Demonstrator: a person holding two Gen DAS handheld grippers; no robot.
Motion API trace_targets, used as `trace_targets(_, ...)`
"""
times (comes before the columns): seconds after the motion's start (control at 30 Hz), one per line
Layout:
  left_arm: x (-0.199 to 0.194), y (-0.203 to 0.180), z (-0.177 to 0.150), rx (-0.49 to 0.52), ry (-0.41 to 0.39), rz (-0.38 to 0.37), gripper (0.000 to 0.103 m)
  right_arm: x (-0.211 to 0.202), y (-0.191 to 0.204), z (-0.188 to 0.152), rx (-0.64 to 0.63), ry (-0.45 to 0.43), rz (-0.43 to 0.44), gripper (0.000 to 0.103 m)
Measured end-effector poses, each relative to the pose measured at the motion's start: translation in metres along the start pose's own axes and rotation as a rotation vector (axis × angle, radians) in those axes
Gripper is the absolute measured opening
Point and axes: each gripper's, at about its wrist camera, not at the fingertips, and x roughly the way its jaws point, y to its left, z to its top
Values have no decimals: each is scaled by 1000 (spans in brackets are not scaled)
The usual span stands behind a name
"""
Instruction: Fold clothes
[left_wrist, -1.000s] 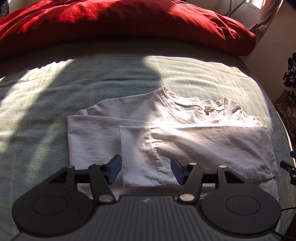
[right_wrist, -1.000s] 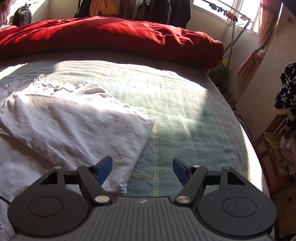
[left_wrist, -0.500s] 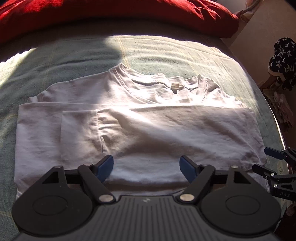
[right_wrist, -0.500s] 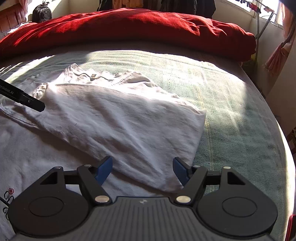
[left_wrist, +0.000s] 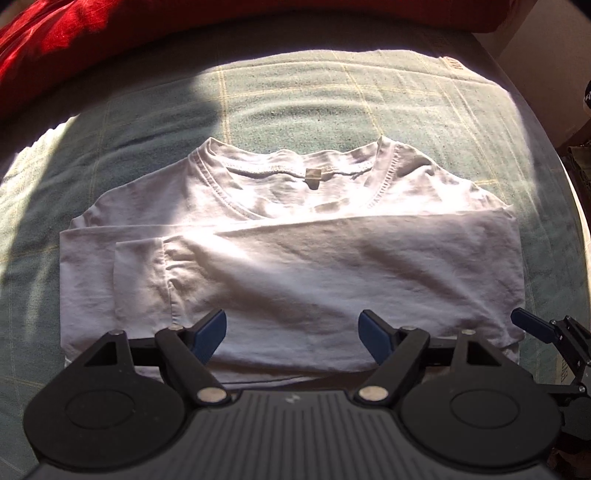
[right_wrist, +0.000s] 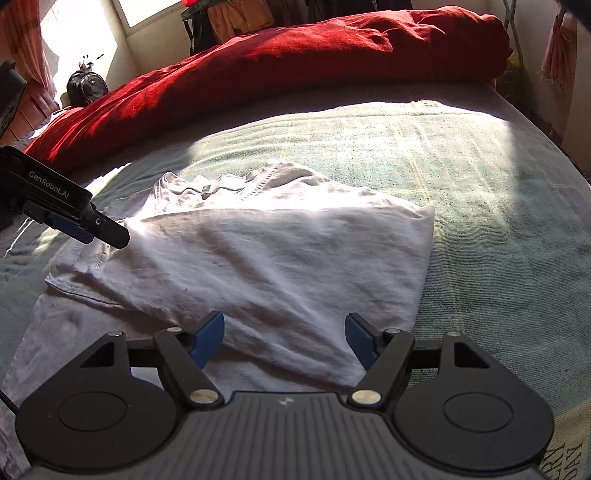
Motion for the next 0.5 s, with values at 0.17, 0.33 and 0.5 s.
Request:
trace_targets(0.17, 8, -21, 3, -61, 58, 35, 79, -9, -17, 5, 21, 12, 74, 79)
trace_targets(0.33, 21, -32, 9, -116, 85, 65, 79, -17, -40, 6, 49, 9, 93, 79)
trace_targets(0.5, 34, -36, 7, -125, 94, 80, 79, -18, -56, 3, 78, 11, 90, 79)
